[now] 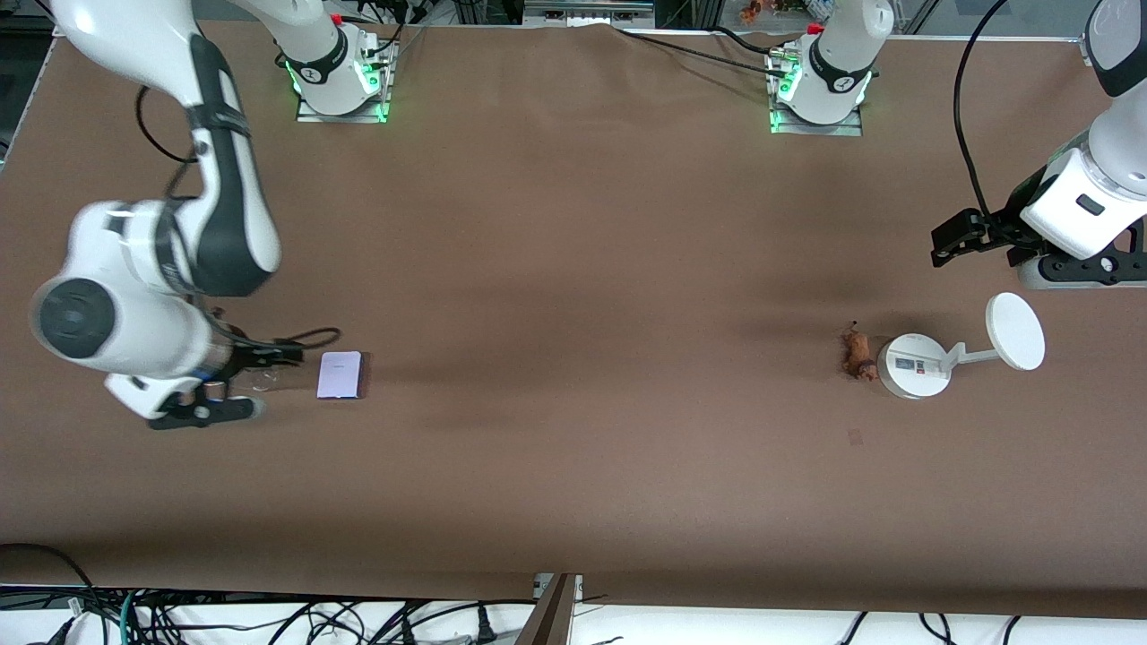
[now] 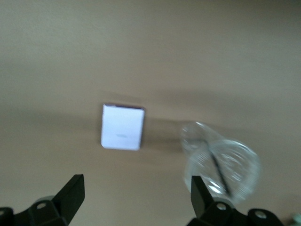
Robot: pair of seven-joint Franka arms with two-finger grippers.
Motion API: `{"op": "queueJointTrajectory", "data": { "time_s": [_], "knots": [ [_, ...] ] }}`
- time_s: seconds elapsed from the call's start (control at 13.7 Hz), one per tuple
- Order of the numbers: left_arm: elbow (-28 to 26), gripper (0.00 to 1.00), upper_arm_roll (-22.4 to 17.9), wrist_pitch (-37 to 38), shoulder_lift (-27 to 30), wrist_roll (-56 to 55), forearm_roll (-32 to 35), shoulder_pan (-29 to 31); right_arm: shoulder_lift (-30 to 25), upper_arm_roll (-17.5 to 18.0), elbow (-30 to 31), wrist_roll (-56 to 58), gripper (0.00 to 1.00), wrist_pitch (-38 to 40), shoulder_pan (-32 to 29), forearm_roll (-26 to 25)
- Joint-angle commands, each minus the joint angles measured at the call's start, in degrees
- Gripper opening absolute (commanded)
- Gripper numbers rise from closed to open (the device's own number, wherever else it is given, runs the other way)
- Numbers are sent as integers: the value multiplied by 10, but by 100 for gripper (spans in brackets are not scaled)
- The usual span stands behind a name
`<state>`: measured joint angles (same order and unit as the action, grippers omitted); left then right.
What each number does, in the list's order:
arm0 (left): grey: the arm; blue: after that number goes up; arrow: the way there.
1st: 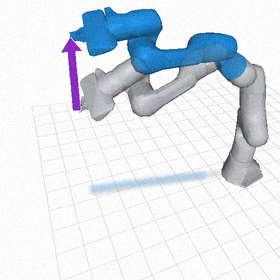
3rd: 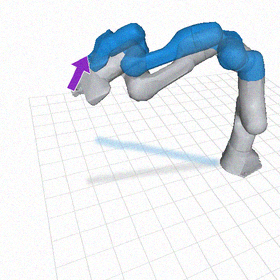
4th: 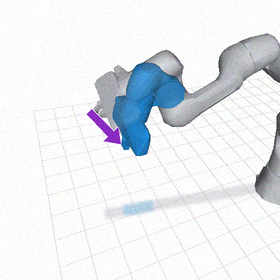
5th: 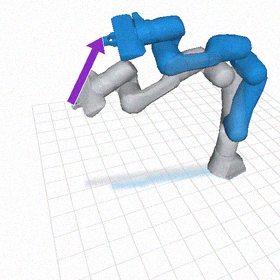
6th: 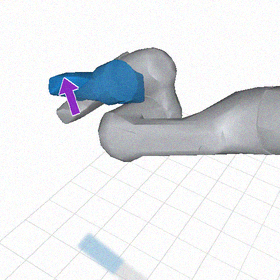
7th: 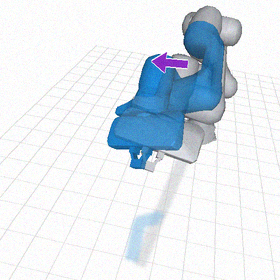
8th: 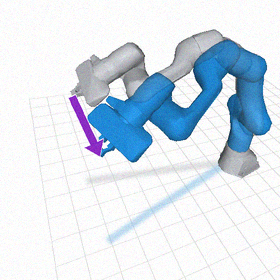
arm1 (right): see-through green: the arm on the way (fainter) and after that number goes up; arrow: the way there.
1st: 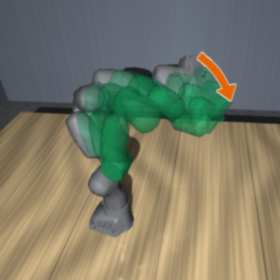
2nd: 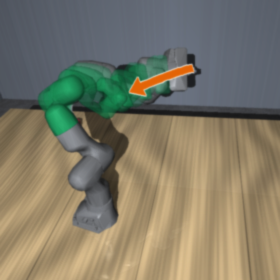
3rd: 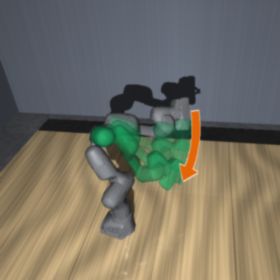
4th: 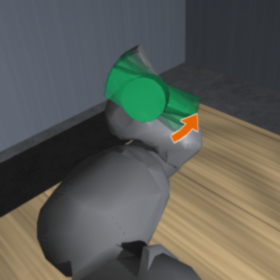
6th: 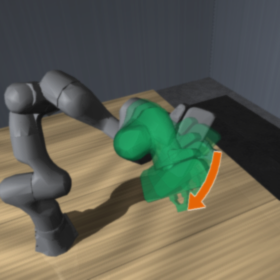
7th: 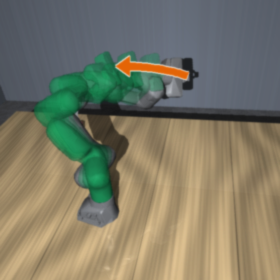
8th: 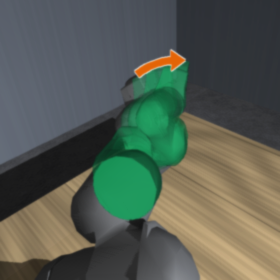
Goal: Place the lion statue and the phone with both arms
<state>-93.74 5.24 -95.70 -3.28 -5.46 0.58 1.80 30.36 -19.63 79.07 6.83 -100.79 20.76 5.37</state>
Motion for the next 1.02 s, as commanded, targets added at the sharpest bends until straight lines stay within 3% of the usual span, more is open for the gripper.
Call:
{"op": "queueJointTrajectory", "data": {
  "time_s": [0.0, 0.15, 0.37, 0.66, 0.95],
  "knots": [
    [-2, 100, -6, -3, 6, 5, -1, -7, -44, -14, 3, 15, 100, 46, -5, -3],
    [1, 100, -6, 2, 3, 5, -1, -7, -84, 26, 26, 12, 100, 64, -50, -6],
    [1, 100, -6, 2, 3, 5, -1, -7, -163, 142, 90, -3, 100, 71, -158, -53],
    [2, 100, -6, 2, 3, 5, -1, -7, -273, 185, 162, -63, 100, 71, -183, -54],
    [2, 100, -5, 2, 3, 5, -1, -7, -312, 186, 149, -58, 100, 99, -187, -53]
  ]
}}
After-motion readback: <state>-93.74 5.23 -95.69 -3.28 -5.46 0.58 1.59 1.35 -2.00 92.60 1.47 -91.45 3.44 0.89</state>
